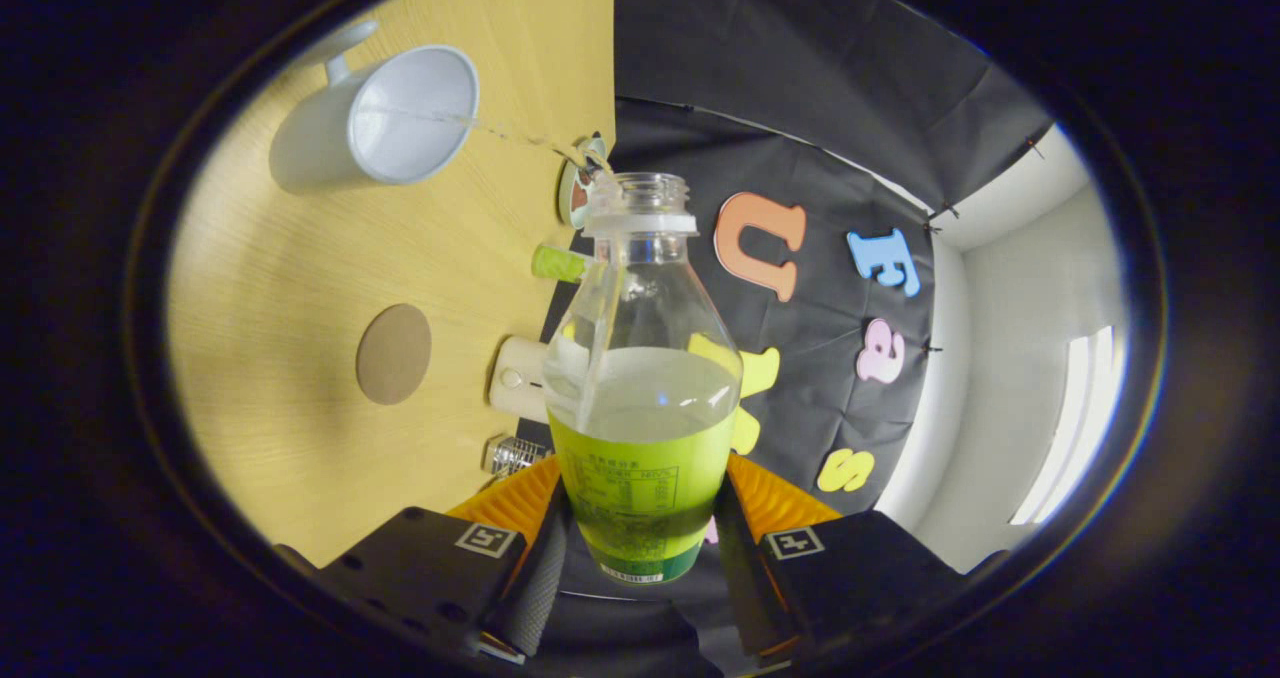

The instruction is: Take the bottle from table, then pour the juice into the cup, finally place the bottle on the coaster

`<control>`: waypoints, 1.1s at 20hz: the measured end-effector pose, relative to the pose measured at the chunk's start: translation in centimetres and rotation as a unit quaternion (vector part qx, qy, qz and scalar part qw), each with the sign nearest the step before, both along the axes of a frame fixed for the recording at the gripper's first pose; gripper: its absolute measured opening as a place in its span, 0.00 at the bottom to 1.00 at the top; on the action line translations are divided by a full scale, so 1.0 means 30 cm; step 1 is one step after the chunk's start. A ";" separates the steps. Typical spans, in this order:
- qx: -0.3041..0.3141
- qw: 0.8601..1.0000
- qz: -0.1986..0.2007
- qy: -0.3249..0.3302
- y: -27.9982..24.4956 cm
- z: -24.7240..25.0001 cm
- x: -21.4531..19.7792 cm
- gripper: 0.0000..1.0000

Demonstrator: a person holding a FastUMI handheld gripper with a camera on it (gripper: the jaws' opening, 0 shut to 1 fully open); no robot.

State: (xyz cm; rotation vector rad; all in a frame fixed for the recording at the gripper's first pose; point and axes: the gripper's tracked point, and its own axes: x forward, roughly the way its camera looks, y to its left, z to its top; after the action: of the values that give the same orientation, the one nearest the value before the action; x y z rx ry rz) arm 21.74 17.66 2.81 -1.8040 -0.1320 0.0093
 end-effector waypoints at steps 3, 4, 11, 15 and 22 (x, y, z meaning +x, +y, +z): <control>-0.008 1.000 0.002 -0.004 0.007 0.015 0.002 0.76; -0.010 1.000 0.002 -0.005 0.007 0.020 0.001 0.76; -0.016 1.000 0.003 -0.021 0.012 0.097 0.001 0.76; -0.016 0.999 0.004 -0.033 0.012 0.133 0.003 0.76; -0.025 0.998 0.007 -0.049 0.016 0.241 -0.026 0.76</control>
State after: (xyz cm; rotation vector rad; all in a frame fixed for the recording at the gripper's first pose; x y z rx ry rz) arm 20.97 18.13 10.05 -1.8536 -0.2161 -0.0676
